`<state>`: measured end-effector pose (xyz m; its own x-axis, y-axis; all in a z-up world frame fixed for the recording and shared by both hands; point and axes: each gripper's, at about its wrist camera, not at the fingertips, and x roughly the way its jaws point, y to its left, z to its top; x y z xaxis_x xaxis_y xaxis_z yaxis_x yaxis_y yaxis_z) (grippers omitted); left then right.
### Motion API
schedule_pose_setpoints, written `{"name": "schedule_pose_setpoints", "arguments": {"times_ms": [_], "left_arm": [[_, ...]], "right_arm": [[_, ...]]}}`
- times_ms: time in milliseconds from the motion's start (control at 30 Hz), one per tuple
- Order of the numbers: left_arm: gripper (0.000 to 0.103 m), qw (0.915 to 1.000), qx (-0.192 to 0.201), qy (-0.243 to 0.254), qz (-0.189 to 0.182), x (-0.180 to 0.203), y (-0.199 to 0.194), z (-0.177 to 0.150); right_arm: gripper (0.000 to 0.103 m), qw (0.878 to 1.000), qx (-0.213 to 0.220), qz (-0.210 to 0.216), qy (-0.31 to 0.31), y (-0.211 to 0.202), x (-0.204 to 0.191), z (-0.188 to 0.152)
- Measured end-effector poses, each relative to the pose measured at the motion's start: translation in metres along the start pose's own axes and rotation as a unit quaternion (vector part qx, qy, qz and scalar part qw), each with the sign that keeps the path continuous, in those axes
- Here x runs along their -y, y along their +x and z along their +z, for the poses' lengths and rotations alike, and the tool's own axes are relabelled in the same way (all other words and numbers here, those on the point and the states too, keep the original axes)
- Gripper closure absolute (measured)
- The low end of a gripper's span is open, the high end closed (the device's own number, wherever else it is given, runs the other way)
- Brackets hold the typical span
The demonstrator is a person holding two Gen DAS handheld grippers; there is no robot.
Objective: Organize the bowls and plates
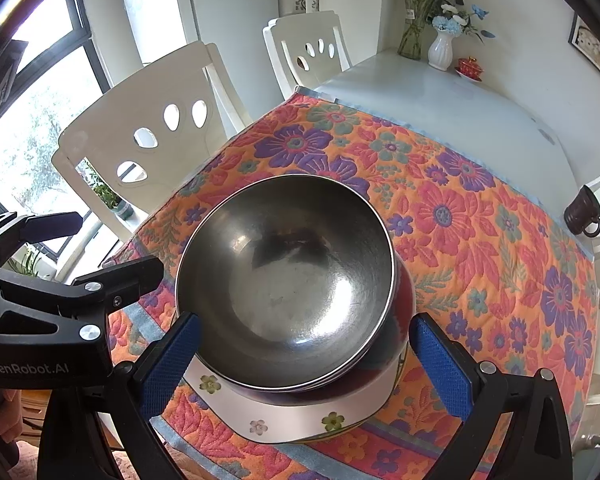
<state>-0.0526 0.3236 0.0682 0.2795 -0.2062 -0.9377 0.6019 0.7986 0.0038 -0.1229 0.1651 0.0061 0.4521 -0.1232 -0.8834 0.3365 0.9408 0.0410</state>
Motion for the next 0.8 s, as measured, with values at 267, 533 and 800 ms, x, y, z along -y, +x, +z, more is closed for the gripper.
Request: {"name": "schedule_pose_setpoints", "arguments": {"times_ms": [267, 533, 800], "left_arm": [[0.001, 1.0000, 0.001, 0.003, 0.006, -0.001, 0.002, 0.001], [0.001, 0.9998, -0.001, -0.003, 0.019, -0.007, 0.006, 0.004], [0.001, 0.9998, -0.008, 0.008, 0.014, -0.008, 0.011, 0.006]], "right_arm": [[0.000, 1.000, -0.002, -0.001, -0.001, 0.001, 0.000, 0.000], [0.000, 1.000, -0.008, 0.002, 0.003, 0.004, 0.003, 0.001], [0.000, 1.000, -0.015, 0.001, 0.005, 0.008, 0.003, 0.003]]}}
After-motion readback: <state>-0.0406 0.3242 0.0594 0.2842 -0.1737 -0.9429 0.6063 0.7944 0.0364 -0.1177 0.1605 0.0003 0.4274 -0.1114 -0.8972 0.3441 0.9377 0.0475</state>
